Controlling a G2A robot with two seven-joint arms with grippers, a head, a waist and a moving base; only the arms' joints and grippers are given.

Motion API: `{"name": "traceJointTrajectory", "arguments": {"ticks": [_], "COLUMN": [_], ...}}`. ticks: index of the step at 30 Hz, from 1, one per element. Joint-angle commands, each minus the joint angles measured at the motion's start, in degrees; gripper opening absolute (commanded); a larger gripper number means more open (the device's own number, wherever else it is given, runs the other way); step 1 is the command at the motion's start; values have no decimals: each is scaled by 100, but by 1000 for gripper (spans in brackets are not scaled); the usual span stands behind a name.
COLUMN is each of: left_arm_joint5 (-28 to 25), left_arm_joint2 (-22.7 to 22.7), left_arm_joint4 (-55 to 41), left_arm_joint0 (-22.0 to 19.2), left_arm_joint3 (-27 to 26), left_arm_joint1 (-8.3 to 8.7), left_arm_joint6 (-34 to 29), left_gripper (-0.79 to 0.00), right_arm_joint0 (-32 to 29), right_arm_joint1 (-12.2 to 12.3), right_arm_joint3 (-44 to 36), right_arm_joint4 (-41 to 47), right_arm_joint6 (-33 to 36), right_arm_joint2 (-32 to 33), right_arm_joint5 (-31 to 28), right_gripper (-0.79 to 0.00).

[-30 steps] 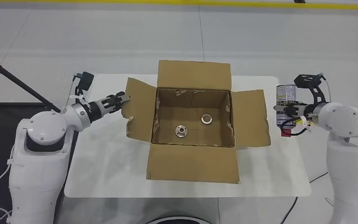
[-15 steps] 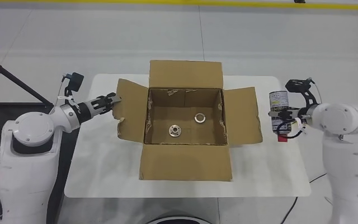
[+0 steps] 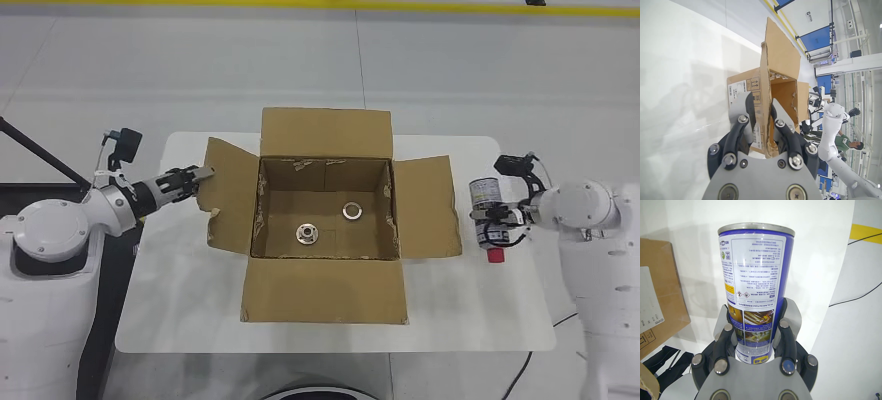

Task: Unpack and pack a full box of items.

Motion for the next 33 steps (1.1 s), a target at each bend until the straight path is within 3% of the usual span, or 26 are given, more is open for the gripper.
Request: {"name": "traceJointTrajectory", "arguments": {"ticks": [1, 19, 24, 33], "left_arm_joint5": [34, 74, 74, 74], "left_arm_joint2": [-29, -76, -76, -76], "left_arm_joint4": [-60, -149, -149, -149], "left_arm_joint0": [18, 61, 61, 61], "left_arm_joint3": [-61, -131, -131, -131], "left_arm_joint1": [6, 10, 10, 10], "left_arm_joint6": [135, 275, 275, 275], "left_gripper": [0, 0, 0, 0], "right_arm_joint0": [49, 397, 448, 474], "right_arm_joint1": [-11, -130, -150, -153], "right_arm_joint3": [194, 1148, 1288, 1343], "right_arm_joint4": [44, 139, 172, 216], "right_arm_joint6": [-55, -394, -477, -529], "right_arm_joint2": [-89, -882, -1001, -1105], "right_arm_joint5": [-28, -85, -61, -10], "right_gripper": [-785, -785, -548, -385]}}
